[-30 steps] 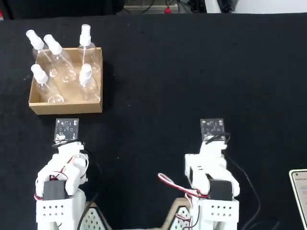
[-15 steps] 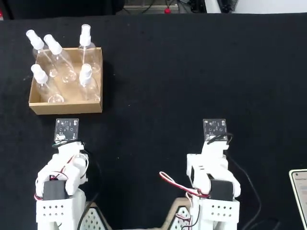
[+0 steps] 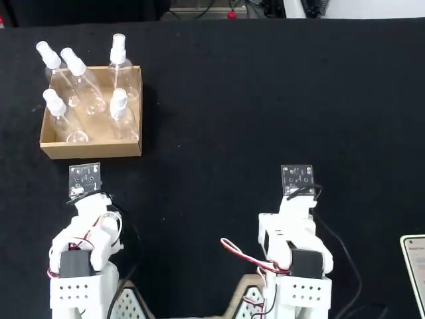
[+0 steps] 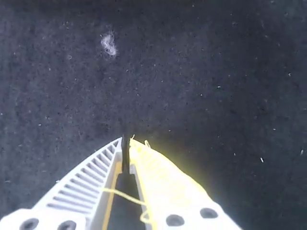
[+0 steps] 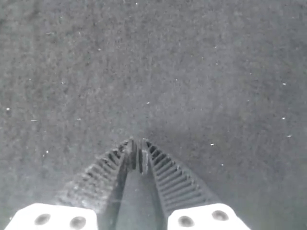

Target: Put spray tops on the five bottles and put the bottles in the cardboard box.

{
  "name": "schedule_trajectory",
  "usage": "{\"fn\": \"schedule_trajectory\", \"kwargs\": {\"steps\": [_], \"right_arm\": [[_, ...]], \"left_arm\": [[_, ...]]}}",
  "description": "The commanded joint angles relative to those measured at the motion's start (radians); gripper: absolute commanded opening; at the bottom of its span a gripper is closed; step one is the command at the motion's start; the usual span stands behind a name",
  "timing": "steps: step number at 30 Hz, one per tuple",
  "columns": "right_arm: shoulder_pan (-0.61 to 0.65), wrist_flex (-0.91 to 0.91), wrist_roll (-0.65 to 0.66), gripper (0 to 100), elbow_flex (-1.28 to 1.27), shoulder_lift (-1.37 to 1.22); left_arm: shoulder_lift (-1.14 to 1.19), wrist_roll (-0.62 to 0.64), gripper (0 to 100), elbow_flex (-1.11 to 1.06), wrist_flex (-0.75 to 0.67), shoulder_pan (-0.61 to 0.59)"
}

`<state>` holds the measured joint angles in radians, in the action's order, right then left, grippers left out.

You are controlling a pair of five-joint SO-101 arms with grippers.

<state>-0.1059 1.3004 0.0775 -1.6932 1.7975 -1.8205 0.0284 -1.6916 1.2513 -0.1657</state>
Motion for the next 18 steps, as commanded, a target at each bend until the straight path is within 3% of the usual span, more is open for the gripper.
{"fn": "schedule_trajectory", "kwargs": {"steps": [1,18], "right_arm": [[-0.02,0.008,0.005,1.2,0.01,0.099],[-0.02,0.008,0.005,1.2,0.01,0.099]], "left_arm": [[-0.003,0.012,3,-0.007,0.023,0.008],[-0.002,0.017,3,-0.007,0.023,0.002]]}}
